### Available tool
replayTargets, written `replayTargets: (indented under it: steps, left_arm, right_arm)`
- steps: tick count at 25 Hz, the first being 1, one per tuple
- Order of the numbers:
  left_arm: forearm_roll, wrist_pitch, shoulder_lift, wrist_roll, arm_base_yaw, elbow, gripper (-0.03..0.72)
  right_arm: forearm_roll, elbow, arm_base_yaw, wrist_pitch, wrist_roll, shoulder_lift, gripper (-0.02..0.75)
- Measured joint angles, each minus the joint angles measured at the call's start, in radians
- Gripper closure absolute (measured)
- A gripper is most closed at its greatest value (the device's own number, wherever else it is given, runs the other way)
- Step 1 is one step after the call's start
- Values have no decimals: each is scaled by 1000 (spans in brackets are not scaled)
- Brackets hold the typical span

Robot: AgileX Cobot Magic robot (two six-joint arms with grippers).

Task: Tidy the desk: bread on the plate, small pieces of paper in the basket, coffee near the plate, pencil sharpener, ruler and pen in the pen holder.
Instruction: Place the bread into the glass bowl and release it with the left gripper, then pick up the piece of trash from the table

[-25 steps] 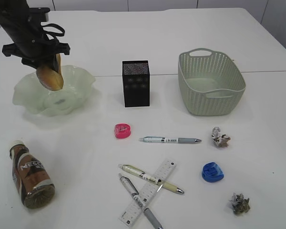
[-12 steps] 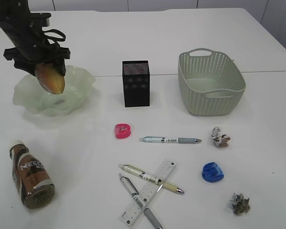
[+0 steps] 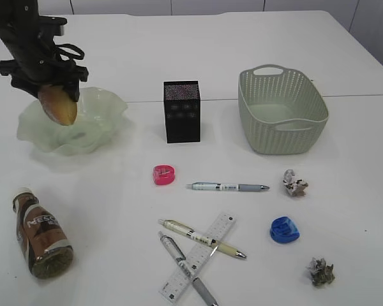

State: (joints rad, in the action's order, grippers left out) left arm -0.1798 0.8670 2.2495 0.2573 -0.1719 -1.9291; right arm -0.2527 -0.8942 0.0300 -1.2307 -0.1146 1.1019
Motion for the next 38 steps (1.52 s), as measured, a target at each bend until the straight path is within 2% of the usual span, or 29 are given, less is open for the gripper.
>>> replayTargets:
  steps: [3,6,11,18,24,28,35,38]
  left_arm:
    - [-19,-2,0,0,0,0,108]
    - [15,-2,0,0,0,0,104]
    - [92,5,19,0,0,0,34]
    - [95,50,19,4,0,-21,23]
    - [95,265,23,6,0,-200,52]
    - [122,351,23,6,0,-294,118]
    - [187,373,-68,-23,1,-295,155]
    - [188,373,-161,-44,1,-227,156]
  right_arm:
    - [0,0,0,0,0,0,307]
    - [0,0,0,0,-2,0,305]
    - [-4,0,0,0,-4,0,300]
    - [1,0,0,0,-4,0,300]
    - [34,0,0,0,-4,0,300]
    - [33,0,0,0,-4,0,300]
    - [23,0,0,0,-4,0,300]
    - [-4,0,0,0,-4,0,300]
